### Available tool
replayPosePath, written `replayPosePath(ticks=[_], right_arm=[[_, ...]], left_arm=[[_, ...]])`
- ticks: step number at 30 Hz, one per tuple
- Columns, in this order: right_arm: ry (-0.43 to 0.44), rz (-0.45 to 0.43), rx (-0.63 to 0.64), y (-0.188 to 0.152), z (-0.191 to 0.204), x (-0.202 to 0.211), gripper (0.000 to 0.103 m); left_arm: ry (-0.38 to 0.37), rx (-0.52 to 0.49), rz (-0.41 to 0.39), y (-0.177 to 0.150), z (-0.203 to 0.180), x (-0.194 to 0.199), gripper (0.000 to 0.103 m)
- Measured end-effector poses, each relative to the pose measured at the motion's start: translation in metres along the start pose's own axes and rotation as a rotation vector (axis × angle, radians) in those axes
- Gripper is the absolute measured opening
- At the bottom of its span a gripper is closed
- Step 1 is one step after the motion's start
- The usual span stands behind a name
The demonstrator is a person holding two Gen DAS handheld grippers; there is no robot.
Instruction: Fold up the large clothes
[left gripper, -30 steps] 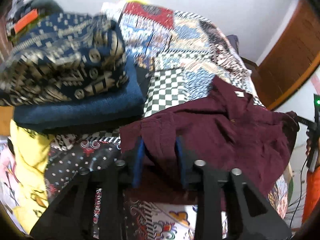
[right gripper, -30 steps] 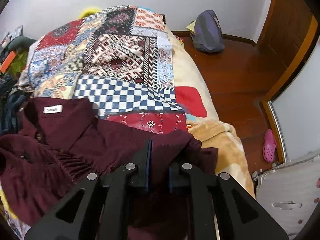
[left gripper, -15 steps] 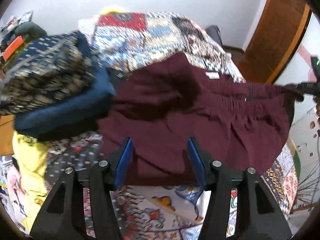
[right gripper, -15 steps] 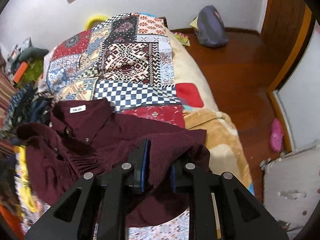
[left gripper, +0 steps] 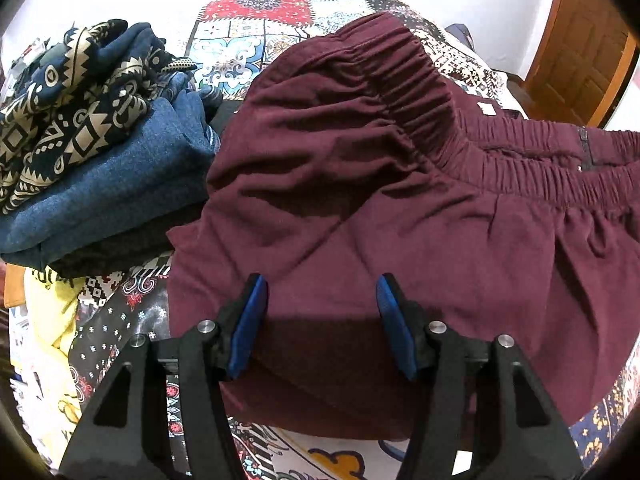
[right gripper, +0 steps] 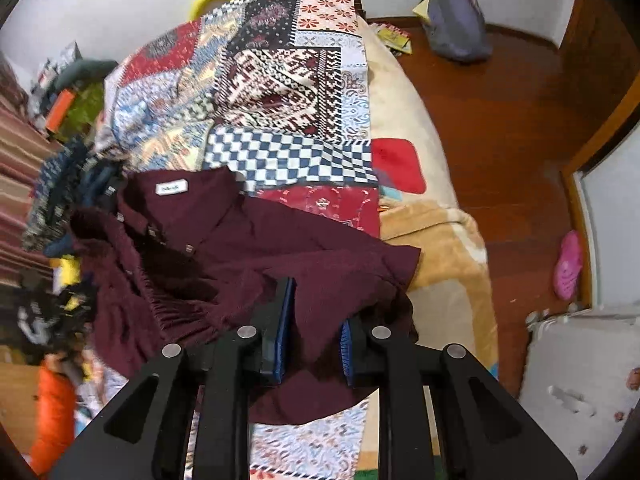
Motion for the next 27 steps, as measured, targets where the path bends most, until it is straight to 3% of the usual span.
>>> replayPosePath(ticks=[2, 3, 4, 6, 9, 15, 21, 24, 27], right_arm=[[-0.001, 0.010, -0.004, -0.001, -0.002, 0.004, 0.019], [-0.034, 0.005, 0.005, -0.001, -0.004, 0.008, 0.027], [-0.102, -0.015, 0.023, -0.002, -0.007, 0.014, 0.034], [-0.252, -0.068, 0.056, -0.002, -0.012, 0.029, 0.038], [-0.343, -0.118, 0.084, -0.012, -0.011, 0.040, 0.041], [-0.292, -0.152, 0.148, -0.045, 0.022, 0.012, 0.042], [-0.195, -0.086, 0.192, -0.058, 0.054, -0.047, 0.042], [-0.226, -0.048, 0.213, -0.056, 0.063, -0.083, 0.042], [-0.266, -0.048, 0.219, -0.043, 0.060, -0.102, 0.042]], left_arm=[[0.007, 0.008, -0.008, 0.000, 0.001, -0.001, 0.058], [0.007, 0.009, -0.010, -0.001, 0.000, 0.000, 0.058], [0.006, 0.011, -0.012, -0.002, 0.000, 0.000, 0.058], [0.001, 0.017, -0.012, -0.001, 0.001, -0.002, 0.058], [-0.007, 0.030, -0.009, 0.000, 0.002, 0.000, 0.058], [-0.035, 0.029, 0.000, -0.002, 0.000, 0.018, 0.058], [-0.090, -0.024, -0.058, 0.012, -0.016, 0.048, 0.058], [-0.103, -0.041, -0.064, 0.029, -0.026, 0.043, 0.058], [-0.068, -0.036, -0.062, 0.047, -0.026, 0.024, 0.058]])
Point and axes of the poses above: each gripper's, at about its wrist camera, not at the fingertips, and x roughly against the way its jaws point, z to its left, y to its top, the point moved 6 cm from there along -x, roughly the way its jaws point, and after that the axes turned 3 degrees about x, right-handed, at the moved point
